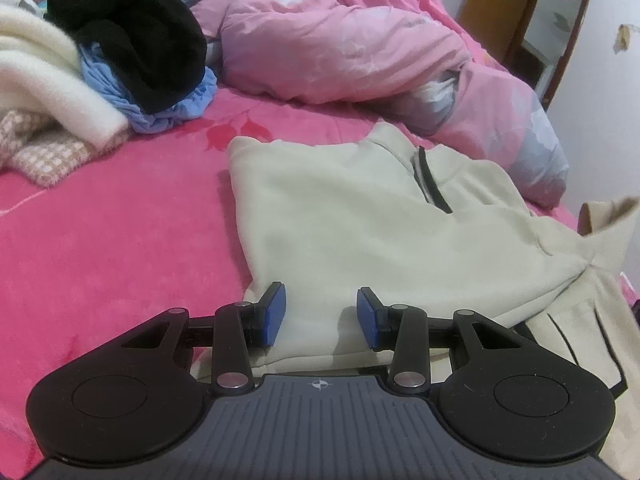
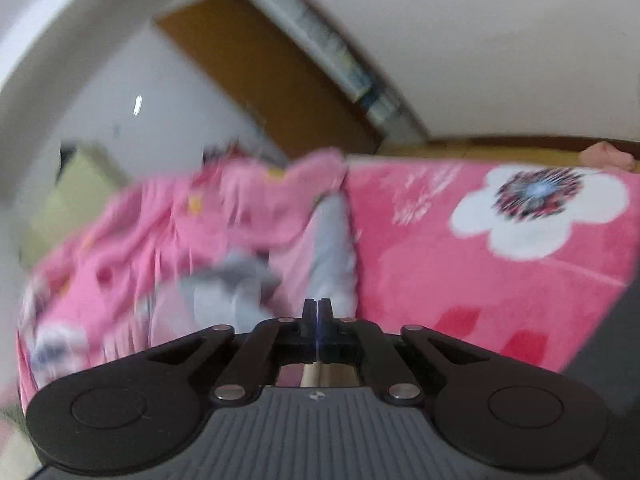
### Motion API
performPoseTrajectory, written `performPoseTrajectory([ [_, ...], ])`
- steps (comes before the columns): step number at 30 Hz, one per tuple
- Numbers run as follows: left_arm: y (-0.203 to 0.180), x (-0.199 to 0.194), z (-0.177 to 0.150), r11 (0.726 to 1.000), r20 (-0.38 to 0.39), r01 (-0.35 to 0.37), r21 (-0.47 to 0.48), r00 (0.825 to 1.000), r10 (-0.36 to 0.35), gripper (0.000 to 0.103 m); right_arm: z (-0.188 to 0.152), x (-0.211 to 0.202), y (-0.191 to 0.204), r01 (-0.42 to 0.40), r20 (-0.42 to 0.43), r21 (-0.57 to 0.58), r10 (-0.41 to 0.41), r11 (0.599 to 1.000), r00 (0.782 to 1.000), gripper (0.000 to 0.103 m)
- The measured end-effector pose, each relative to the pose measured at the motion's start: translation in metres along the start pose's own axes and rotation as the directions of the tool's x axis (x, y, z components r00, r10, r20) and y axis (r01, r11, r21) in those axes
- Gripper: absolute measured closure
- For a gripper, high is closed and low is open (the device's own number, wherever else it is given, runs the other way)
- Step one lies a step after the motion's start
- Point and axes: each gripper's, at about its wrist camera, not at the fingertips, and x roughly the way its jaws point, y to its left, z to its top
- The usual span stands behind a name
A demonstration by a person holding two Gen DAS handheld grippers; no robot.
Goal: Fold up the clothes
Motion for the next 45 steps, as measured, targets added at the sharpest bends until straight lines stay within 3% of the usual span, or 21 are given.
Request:
performPoseTrajectory([
  [6,0.002,0.001,0.000,1.000,-0.001,0.009,-0.017,1.000,-0.009,0.064,-0.004,-0.001,0.001,0.003,-0.065,0.041,-0.001,0.999,0.998,0.103],
  [10,0.008,0.000,-0.001,0.998,0.009,0.032,-0.048,0.999,-0.032,0.064,-0.020,0.021,0.039,0.028,-0.165,-0.181,-0.058,0.983,0.985,0.097],
  [12,0.011,0.000,-0.002,0.997,0.015,0.045,-0.065,0.999,-0.044,0.064,-0.041,0.038,0.061,0.042,-0.246,-0.381,-0.145,0.924,0.958,0.075],
  [13,0.011,0.000,-0.002,0.996,0.018,0.049,-0.068,0.999,-0.048,0.064,-0.054,0.048,0.073,0.045,-0.276,-0.495,-0.205,0.868,0.939,0.058],
  [14,0.011,0.001,-0.002,0.997,0.019,0.049,-0.067,0.999,-0.048,0.064,-0.069,0.056,0.083,0.036,-0.281,-0.609,-0.259,0.792,0.924,0.057],
  [17,0.010,0.001,-0.002,0.997,0.020,0.046,-0.059,0.999,-0.045,0.064,-0.126,0.070,0.105,-0.035,-0.215,-0.903,-0.381,0.427,0.899,0.052],
  [19,0.010,0.001,-0.002,0.998,0.020,0.042,-0.051,0.999,-0.042,0.064,-0.156,0.076,0.110,-0.113,-0.191,-0.972,-0.416,0.206,0.889,0.051],
  [20,0.009,0.001,-0.002,0.998,0.019,0.041,-0.047,0.999,-0.040,0.064,-0.169,0.077,0.112,-0.159,-0.194,-0.980,-0.420,0.117,0.887,0.051],
  [23,0.008,0.001,-0.003,0.998,0.020,0.039,-0.041,0.999,-0.038,0.064,-0.188,0.080,0.116,-0.228,-0.200,-0.973,-0.402,-0.023,0.894,0.039],
  [26,0.007,0.001,-0.003,0.999,0.021,0.033,-0.033,0.999,-0.033,0.064,-0.196,0.102,0.110,-0.214,-0.168,-0.975,-0.450,-0.053,0.877,0.039],
  [27,0.006,0.001,-0.004,0.999,0.021,0.031,-0.029,0.999,-0.031,0.064,-0.194,0.112,0.105,-0.211,-0.175,-0.977,-0.478,-0.022,0.861,0.040],
  [29,0.006,0.001,-0.004,0.999,0.020,0.028,-0.024,0.999,-0.028,0.064,-0.186,0.132,0.096,-0.194,-0.199,-0.979,-0.535,0.068,0.821,0.062],
  [30,0.006,0.001,-0.004,0.999,0.019,0.026,-0.021,0.999,-0.026,0.064,-0.178,0.135,0.093,-0.158,-0.196,-0.981,-0.537,0.116,0.821,0.073],
  [31,0.005,0.001,-0.004,1.000,0.018,0.024,-0.017,1.000,-0.023,0.064,-0.168,0.137,0.090,-0.119,-0.189,-0.979,-0.534,0.164,0.824,0.092],
  [32,0.005,0.001,-0.004,1.000,0.018,0.021,-0.013,1.000,-0.020,0.064,-0.159,0.139,0.088,-0.080,-0.183,-0.974,-0.532,0.211,0.827,0.093],
  [35,0.004,0.002,-0.004,1.000,0.017,0.017,-0.008,1.000,-0.017,0.064,-0.102,0.105,0.099,0.047,-0.138,-0.895,-0.374,0.444,0.917,0.095],
  [37,0.004,0.002,-0.004,1.000,0.017,0.017,-0.009,1.000,-0.017,0.064,-0.051,0.064,0.101,0.089,-0.074,-0.751,-0.217,0.655,0.973,0.095],
  [40,0.004,0.002,-0.005,1.000,0.019,0.019,-0.011,1.000,-0.019,0.064,0.000,0.016,0.064,0.051,-0.005,-0.450,-0.060,0.892,0.998,0.095],
  [42,0.005,0.002,-0.005,1.000,0.019,0.022,-0.015,1.000,-0.022,0.064,0.033,-0.016,0.038,-0.010,0.068,-0.215,0.025,0.977,0.997,0.095],
  [43,0.005,0.002,-0.005,1.000,0.019,0.023,-0.018,1.000,-0.023,0.064,0.050,-0.032,0.025,-0.050,0.112,-0.094,0.060,0.994,0.992,0.095],
  [45,0.006,0.002,-0.004,0.999,0.017,0.026,-0.023,1.000,-0.026,0.064,0.058,-0.042,0.008,-0.092,0.125,0.023,0.089,0.995,0.988,0.095],
])
